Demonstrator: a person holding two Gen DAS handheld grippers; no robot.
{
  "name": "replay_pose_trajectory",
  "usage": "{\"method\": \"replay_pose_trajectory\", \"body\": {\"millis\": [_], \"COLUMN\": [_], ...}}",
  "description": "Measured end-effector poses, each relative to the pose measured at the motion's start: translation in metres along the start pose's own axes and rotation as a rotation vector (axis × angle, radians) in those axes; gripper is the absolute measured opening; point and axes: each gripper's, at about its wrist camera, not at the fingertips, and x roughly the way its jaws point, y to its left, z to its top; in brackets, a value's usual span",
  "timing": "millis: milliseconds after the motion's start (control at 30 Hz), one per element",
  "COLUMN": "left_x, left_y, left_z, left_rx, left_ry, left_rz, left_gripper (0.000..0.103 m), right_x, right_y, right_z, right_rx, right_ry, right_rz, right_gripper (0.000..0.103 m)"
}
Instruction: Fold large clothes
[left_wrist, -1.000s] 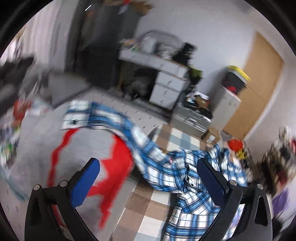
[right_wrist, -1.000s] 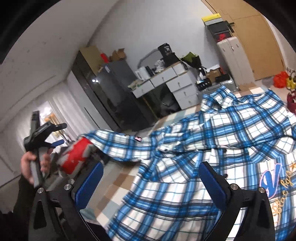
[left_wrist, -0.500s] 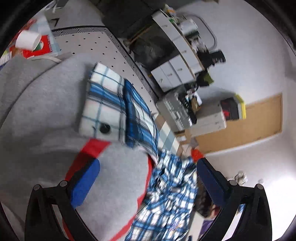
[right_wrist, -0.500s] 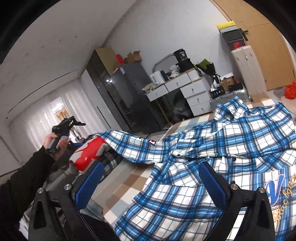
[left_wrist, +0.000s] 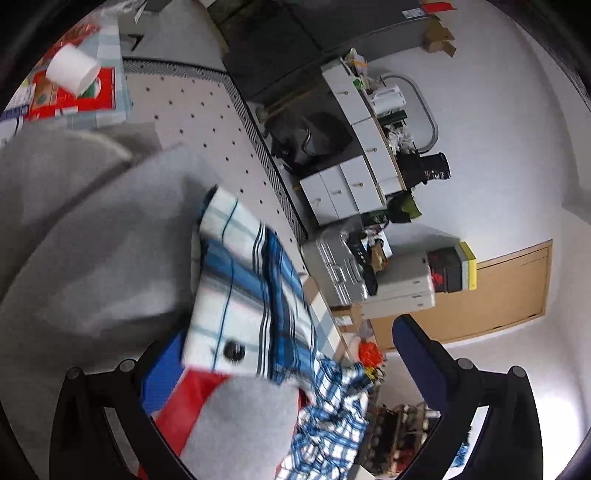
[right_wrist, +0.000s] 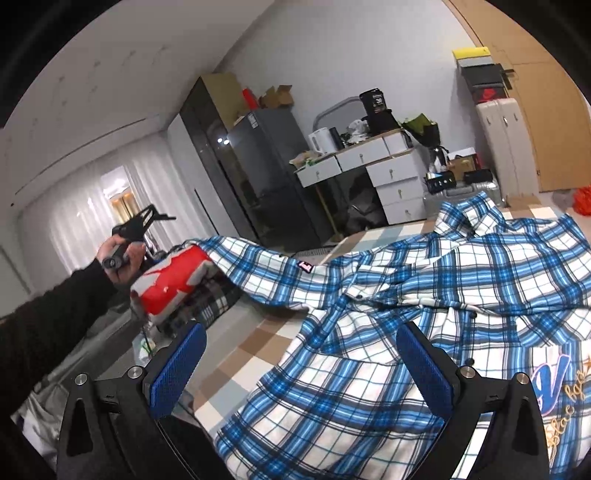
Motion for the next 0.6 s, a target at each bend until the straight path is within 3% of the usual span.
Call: {"method": "replay_pose_trajectory", "body": {"millis": [33, 100, 133, 200, 367, 600], "left_x": [-0.001, 0.002, 0.005, 0.011, 0.011, -0.002], "left_y": [-0.001, 0.008, 0.011, 0.013, 0.018, -0.026], "left_z": [0.001, 0.002, 0.002, -0.003, -0.006, -0.004], "left_rx": [0.0, -0.014, -0.009, 0.035, 0.055, 0.165], "left_ry": [-0.022, -0.041, -0.041, -0.038, -0.042, -0.11], "left_rz": [0.018, 0.046, 0.062, 0.128, 0.147, 0.193], "left_gripper": [0.088, 0.062, 0.053, 0.016, 0.001, 0.0], "right_x": [0.002, 0.004, 0.005, 0.005, 0.005, 0.001], "right_y": [0.0, 0.002, 0.003, 0.003, 0.002, 0.001], "right_z": [-0.001, -0.004, -0.004, -0.005, -0.004, -0.003], "right_rx": [-0.004, -0.022, -0.029, -0.04, -0.035, -0.055], "right_ry": [0.006, 0.019, 0.023, 0.026, 0.024, 0.012], "right_rz": [-0.001, -0.012, -0.014, -0.019, -0.01, -0.026], "right_gripper": [0.103, 0.103, 0.103, 0.103, 0.103, 0.103]}}
